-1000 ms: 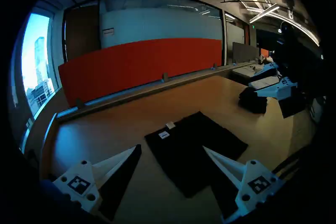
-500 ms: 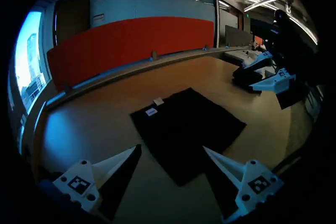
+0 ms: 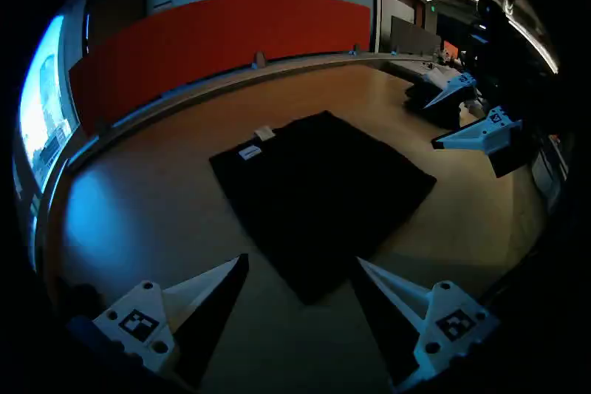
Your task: Fold towel
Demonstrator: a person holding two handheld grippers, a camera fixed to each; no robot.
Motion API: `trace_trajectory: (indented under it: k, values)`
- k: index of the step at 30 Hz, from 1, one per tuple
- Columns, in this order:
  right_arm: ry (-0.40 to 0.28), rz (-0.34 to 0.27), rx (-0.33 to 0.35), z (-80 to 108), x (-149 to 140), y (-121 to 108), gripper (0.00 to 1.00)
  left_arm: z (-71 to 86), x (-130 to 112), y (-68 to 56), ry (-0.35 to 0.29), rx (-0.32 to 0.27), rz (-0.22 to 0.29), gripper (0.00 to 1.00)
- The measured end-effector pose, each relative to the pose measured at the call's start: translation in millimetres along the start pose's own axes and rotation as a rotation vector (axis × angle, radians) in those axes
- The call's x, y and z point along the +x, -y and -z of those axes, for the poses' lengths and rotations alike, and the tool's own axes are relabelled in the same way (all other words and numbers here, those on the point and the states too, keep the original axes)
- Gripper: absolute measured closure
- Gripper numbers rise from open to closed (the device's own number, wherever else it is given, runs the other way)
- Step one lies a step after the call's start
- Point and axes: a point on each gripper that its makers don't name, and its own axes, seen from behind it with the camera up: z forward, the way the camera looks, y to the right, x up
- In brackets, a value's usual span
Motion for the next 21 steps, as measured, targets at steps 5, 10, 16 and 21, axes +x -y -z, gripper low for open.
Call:
trace_trajectory:
  k: [5, 10, 16, 21]
  values:
    - [0.037, -0.001, 0.014, -5.7, -18, 6, 0.00, -8.8, -14, -0.5, 0.035, -0.009, 0.007, 0.03]
    - [0.068, -0.008, 0.028, -12.0, -34, 10, 0.00, -17.3, -26, -4.4, 0.072, -0.030, 0.001, 0.03]
    - [0.099, -0.001, 0.043, -18.8, -50, 12, 0.01, -25.2, -41, -8.9, 0.117, -0.048, -0.014, 0.03]
    - [0.123, 0.009, 0.060, -22.6, -62, 14, 0.01, -30.0, -52, -11.0, 0.155, -0.051, -0.017, 0.03]
